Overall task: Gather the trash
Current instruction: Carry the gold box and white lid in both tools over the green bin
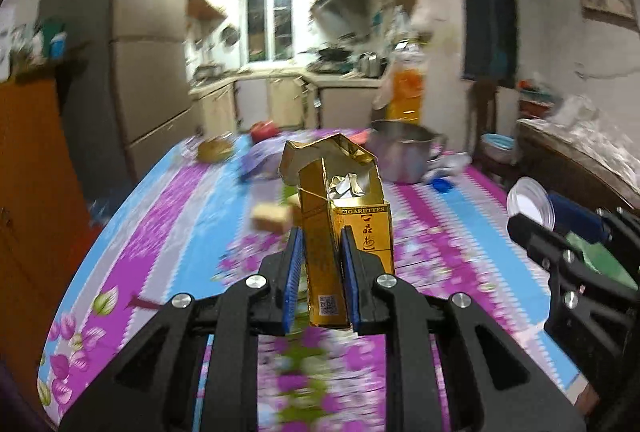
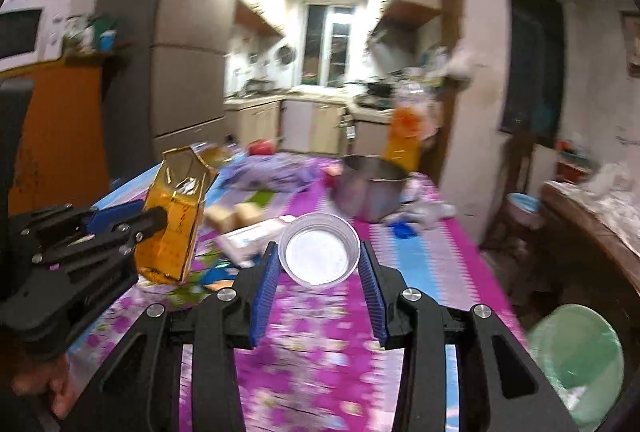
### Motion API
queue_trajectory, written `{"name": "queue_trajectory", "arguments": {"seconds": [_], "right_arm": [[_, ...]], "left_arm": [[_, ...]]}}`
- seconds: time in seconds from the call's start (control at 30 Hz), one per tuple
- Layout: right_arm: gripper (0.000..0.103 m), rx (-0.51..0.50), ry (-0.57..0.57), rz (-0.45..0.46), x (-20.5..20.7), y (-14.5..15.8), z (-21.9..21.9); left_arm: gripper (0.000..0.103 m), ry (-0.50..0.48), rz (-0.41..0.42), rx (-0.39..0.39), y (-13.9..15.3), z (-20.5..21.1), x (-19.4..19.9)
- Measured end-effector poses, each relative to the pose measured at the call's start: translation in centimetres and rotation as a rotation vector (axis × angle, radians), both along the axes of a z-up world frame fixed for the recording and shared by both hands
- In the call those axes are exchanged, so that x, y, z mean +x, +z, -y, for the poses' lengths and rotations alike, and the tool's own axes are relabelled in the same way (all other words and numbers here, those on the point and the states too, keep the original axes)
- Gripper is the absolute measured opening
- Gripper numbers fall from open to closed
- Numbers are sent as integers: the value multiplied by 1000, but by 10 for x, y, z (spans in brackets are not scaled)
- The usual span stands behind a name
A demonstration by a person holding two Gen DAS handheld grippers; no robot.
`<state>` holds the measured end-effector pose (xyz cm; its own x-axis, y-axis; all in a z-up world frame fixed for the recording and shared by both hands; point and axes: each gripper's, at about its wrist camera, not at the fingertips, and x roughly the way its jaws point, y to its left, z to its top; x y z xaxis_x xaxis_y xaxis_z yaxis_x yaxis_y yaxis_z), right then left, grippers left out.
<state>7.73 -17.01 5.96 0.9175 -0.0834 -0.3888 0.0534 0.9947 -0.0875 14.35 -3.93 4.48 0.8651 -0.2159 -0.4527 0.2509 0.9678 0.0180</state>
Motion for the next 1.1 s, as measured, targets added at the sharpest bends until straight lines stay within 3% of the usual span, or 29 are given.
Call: {"name": "queue_trajectory", "arguments": {"seconds": [0.33, 0.63, 0.9, 1.1], "right_arm": [[41, 13, -265, 39, -70, 18, 109], [41, 19, -470, 38, -126, 17, 203], [41, 40, -611, -31, -159, 4, 287], [41, 89, -659, -131, -151, -19, 340]], "left_arm": [[18, -225, 30, -24, 19, 103, -22], [18, -430, -3, -39, 14, 197, -35], [18, -589, -78, -23, 0, 284, -39], [18, -672, -161, 29, -21, 338, -38]]}}
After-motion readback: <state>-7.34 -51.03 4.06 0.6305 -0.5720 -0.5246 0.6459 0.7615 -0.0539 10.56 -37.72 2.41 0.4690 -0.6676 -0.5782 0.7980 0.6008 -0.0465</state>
